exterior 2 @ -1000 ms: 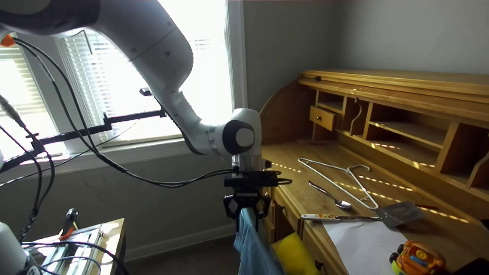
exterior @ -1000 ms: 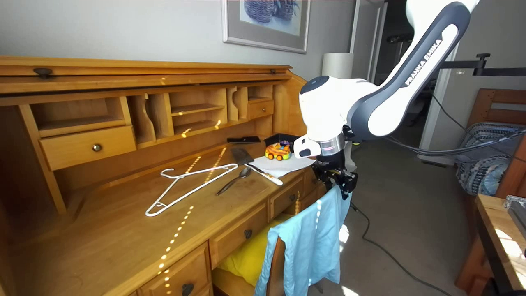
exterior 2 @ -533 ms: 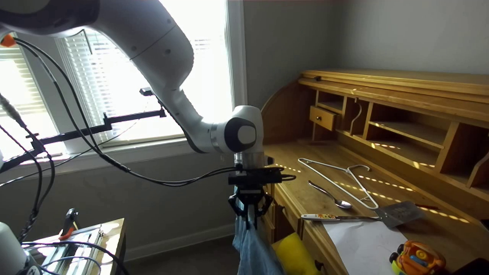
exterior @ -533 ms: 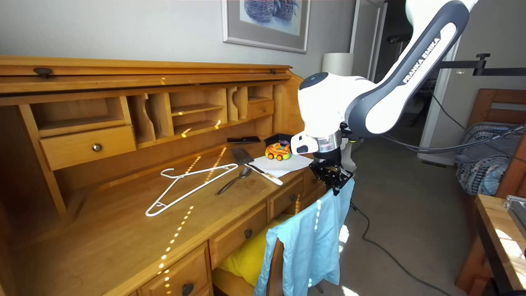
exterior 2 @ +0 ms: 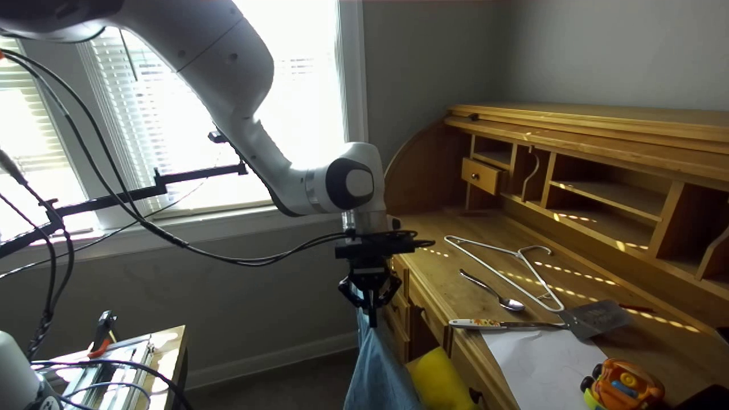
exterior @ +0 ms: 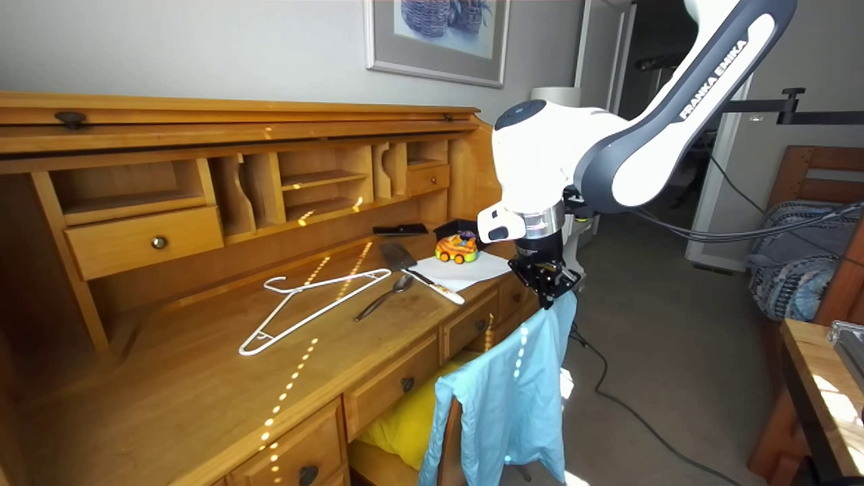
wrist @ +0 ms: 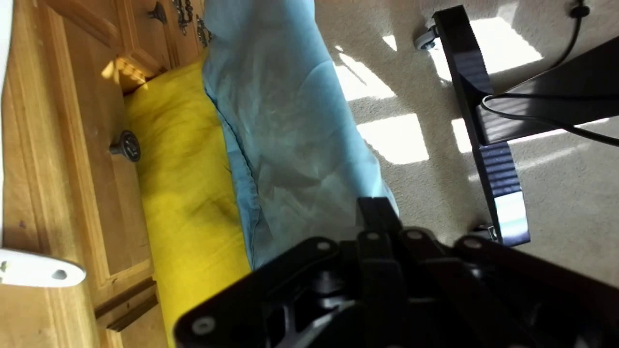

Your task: Put the towel on the table

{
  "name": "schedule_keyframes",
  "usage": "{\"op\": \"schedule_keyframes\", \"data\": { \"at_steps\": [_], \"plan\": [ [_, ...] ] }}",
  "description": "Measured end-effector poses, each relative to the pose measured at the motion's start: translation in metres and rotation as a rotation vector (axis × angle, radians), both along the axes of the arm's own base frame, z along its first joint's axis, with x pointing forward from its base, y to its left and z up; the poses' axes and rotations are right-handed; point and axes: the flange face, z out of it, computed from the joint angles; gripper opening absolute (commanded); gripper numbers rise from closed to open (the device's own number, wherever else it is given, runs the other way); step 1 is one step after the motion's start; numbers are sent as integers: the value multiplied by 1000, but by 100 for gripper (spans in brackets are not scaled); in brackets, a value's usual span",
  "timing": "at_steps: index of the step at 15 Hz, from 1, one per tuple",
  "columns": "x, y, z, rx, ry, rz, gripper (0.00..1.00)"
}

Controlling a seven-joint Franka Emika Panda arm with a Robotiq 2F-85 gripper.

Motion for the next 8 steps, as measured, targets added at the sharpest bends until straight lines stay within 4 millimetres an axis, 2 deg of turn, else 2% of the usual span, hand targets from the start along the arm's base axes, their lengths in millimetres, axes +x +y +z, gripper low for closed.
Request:
{"op": "schedule_keyframes", "data": {
  "at_steps": [4, 8],
  "plan": [
    [-8, 14, 31, -19, -29, 12, 0],
    [-10, 15, 48, -30, -50, -3, 0]
  ]
}}
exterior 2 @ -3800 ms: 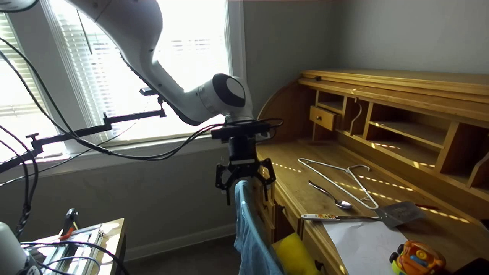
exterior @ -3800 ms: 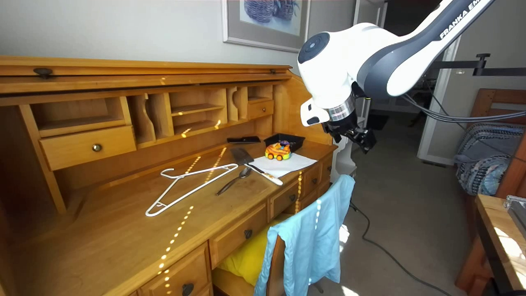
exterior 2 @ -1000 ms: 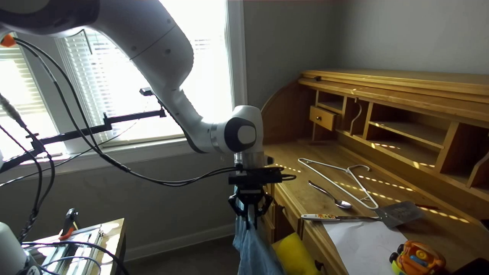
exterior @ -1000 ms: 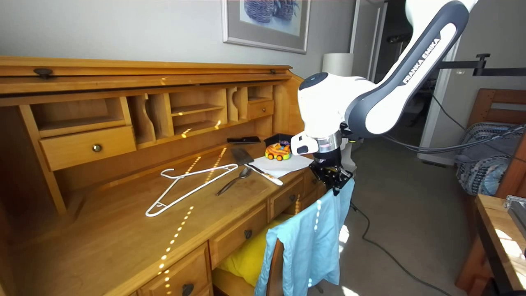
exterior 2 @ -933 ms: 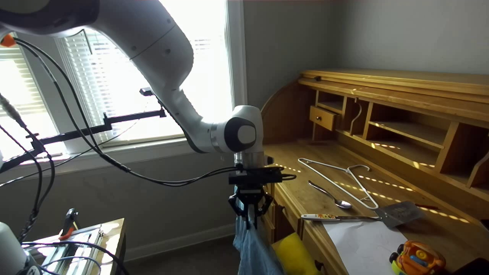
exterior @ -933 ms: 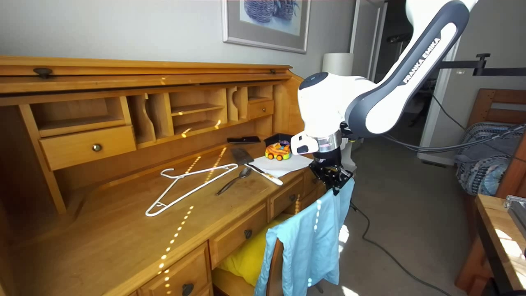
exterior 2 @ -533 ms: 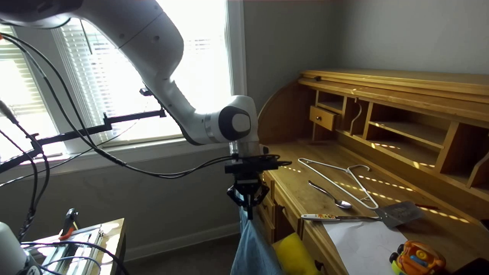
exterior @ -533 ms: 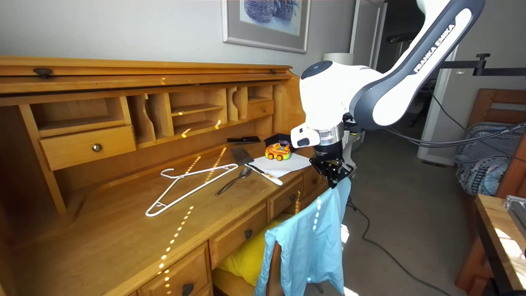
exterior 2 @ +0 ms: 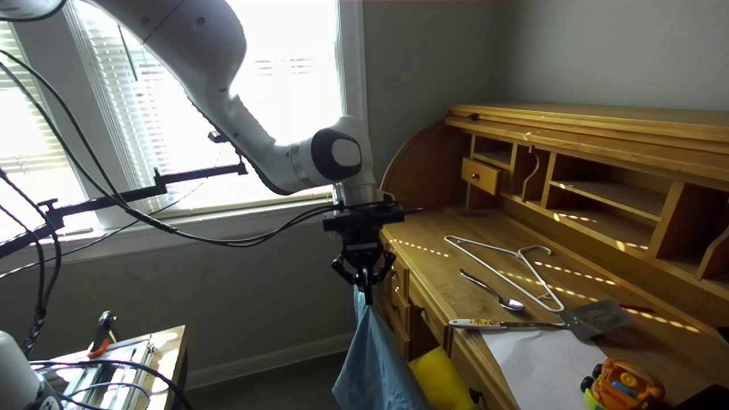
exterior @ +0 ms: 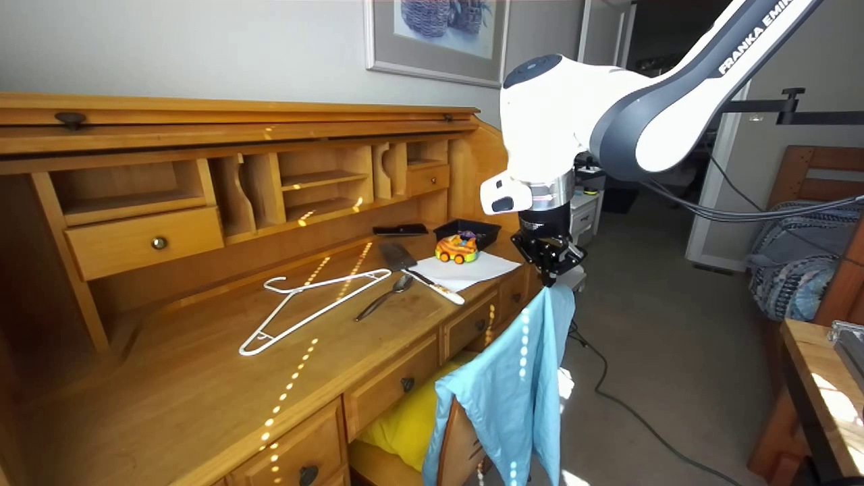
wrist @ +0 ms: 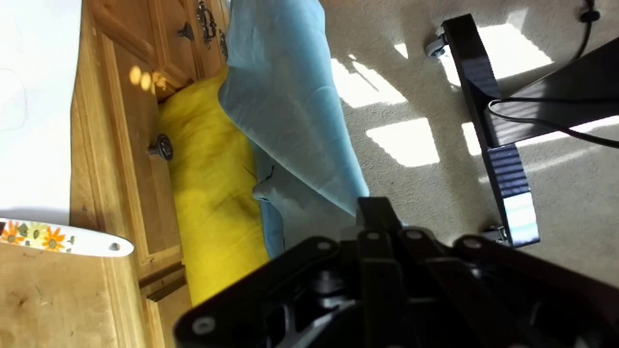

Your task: Put the towel on the table

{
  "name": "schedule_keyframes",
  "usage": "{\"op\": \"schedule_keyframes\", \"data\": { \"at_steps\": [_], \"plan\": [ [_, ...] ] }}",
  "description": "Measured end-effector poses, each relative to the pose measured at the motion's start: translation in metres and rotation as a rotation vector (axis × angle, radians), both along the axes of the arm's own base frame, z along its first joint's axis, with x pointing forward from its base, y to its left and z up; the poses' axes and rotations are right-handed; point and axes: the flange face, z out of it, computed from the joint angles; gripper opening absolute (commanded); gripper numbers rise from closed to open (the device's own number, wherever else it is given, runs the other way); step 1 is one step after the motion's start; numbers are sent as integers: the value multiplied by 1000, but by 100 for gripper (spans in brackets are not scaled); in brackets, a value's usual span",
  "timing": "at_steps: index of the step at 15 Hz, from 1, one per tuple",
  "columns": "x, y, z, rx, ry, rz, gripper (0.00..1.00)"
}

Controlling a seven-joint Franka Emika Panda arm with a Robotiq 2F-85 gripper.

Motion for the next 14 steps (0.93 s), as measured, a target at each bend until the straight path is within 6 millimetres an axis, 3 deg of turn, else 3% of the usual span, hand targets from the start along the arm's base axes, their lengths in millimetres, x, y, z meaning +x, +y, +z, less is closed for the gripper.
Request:
{"op": "schedule_keyframes", "data": {
  "at_steps": [7, 10, 14],
  "plan": [
    [5, -17, 34, -17, -104, -172, 0],
    [6, -21, 69, -7, -193, -237, 0],
    [-10, -24, 131, 22, -346, -361, 0]
  ]
}}
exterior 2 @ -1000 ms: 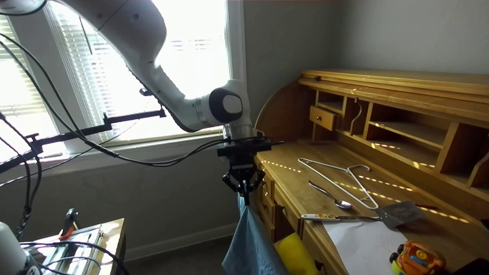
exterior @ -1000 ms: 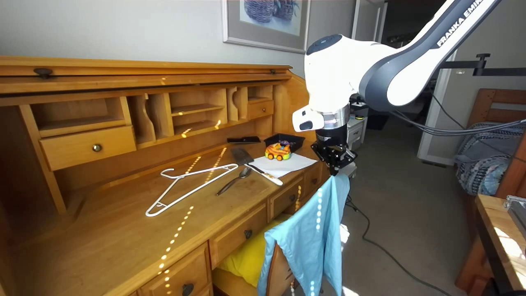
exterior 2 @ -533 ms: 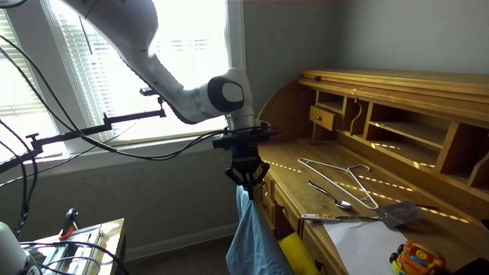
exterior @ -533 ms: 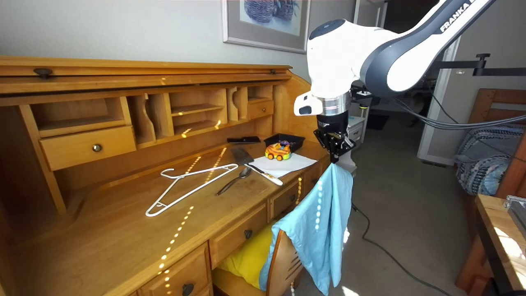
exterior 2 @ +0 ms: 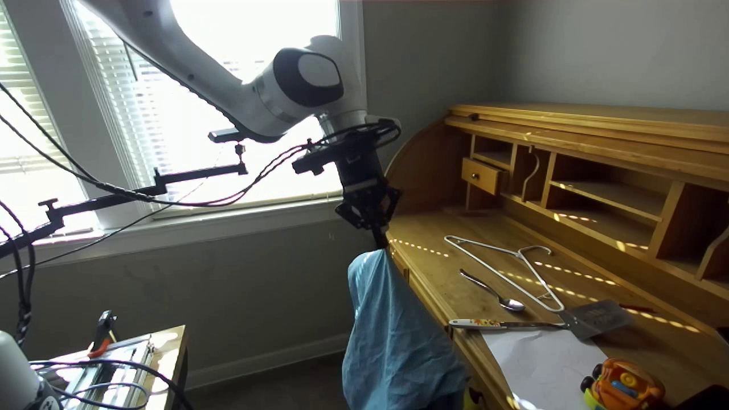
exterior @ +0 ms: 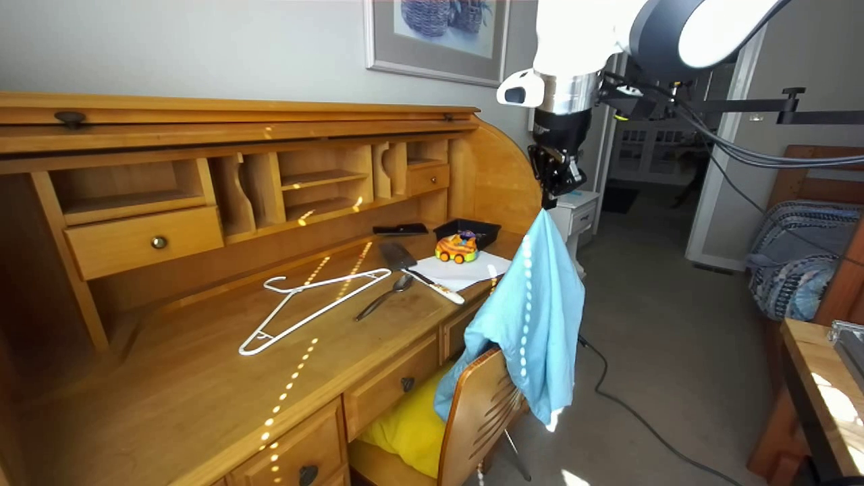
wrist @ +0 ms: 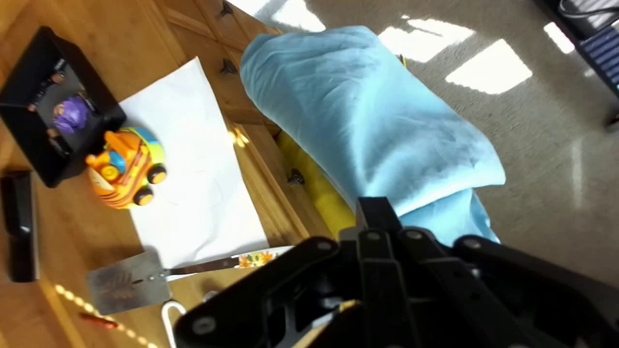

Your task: Put the towel on the table

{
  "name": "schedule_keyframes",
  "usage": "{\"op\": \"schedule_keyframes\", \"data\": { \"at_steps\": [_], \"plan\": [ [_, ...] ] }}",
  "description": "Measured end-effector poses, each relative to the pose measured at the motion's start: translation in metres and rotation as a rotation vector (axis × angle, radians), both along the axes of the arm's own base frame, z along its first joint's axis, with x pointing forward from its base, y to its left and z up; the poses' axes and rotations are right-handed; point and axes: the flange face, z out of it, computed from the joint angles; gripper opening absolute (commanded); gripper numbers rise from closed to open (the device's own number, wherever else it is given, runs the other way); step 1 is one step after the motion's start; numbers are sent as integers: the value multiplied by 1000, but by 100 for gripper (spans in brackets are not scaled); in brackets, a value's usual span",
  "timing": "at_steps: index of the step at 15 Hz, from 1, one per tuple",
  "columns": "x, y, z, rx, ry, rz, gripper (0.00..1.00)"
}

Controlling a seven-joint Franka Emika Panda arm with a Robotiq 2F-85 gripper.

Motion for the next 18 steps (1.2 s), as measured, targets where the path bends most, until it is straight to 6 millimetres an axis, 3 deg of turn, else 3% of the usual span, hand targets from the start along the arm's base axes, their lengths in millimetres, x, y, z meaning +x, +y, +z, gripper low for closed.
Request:
{"op": "schedule_keyframes", "data": {
  "at_steps": [3, 5, 13, 15, 18],
  "plan": [
    [-18, -3, 40, 28, -114, -107, 0],
    [-29, -4, 54, 22, -136, -134, 0],
    [-32, -3, 61, 44, -159, -180, 0],
    [-23, -1, 83, 103, -208, -256, 0],
    [-10, 9, 132, 200, -282, -368, 0]
  ]
}}
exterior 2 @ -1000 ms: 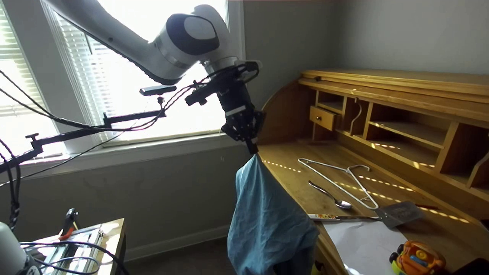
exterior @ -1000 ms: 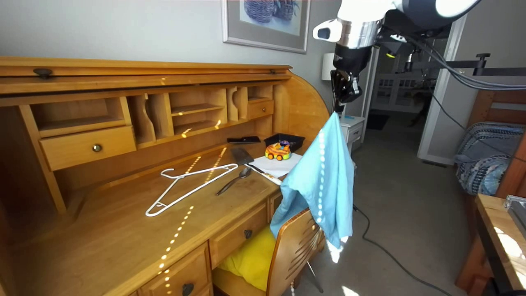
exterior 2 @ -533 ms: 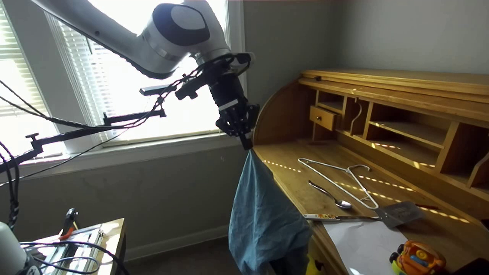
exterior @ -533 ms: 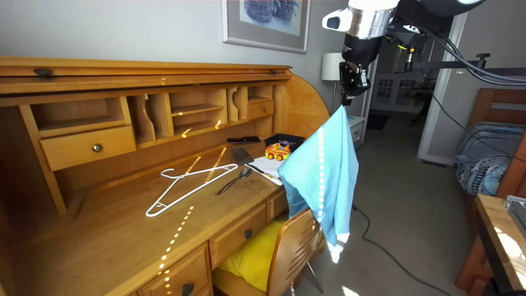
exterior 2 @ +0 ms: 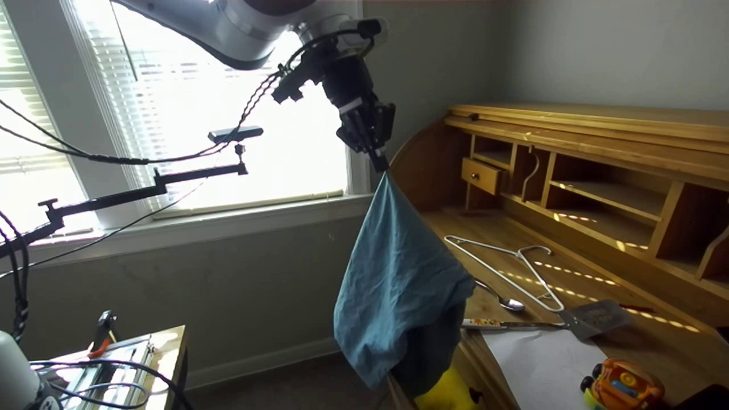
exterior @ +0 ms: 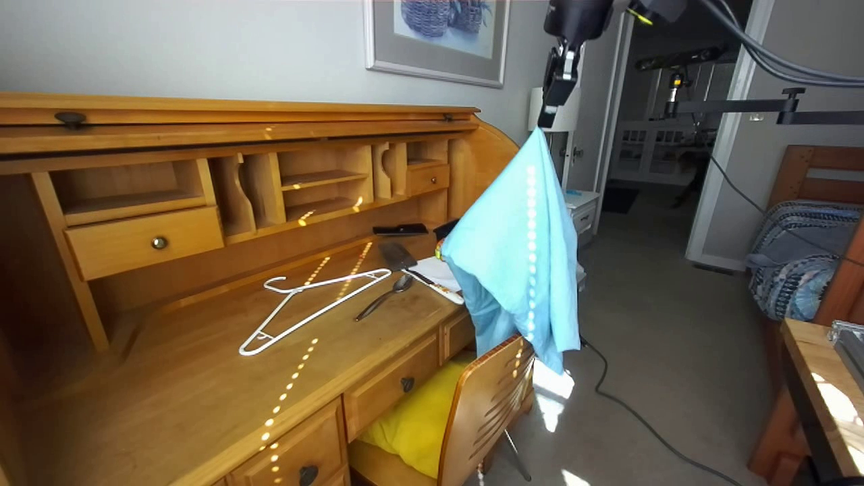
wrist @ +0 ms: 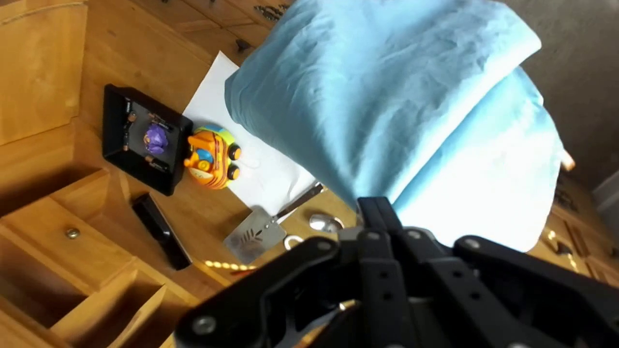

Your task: Put the towel on the table

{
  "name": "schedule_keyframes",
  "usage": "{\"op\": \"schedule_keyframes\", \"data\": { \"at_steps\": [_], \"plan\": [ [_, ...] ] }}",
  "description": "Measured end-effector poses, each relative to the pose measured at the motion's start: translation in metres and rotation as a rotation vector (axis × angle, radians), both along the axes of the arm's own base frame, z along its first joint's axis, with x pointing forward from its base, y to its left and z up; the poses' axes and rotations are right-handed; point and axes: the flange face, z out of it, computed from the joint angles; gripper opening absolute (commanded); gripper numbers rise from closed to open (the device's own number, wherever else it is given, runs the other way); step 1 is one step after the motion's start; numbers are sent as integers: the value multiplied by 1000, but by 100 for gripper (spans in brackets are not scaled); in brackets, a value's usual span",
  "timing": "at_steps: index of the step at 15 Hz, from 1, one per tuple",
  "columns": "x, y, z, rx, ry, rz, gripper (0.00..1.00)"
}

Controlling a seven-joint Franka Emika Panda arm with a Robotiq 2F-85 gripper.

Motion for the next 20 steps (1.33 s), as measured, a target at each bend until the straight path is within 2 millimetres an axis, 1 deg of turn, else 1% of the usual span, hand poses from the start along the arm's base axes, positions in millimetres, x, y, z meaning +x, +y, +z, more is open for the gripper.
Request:
{"op": "schedule_keyframes", "data": {
  "at_steps": [4, 6, 8, 9, 12, 16, 18, 20],
  "plan": [
    [16, 17, 75, 119, -137, -131, 0],
    [25, 23, 109, 173, -207, -200, 0],
    [37, 25, 133, 227, -261, -275, 0],
    [43, 25, 139, 244, -275, -300, 0],
    [53, 26, 139, 258, -277, -326, 0],
    [56, 26, 136, 261, -278, -342, 0],
    [61, 26, 131, 286, -302, -408, 0],
    [75, 31, 120, 336, -342, -444, 0]
  ]
}}
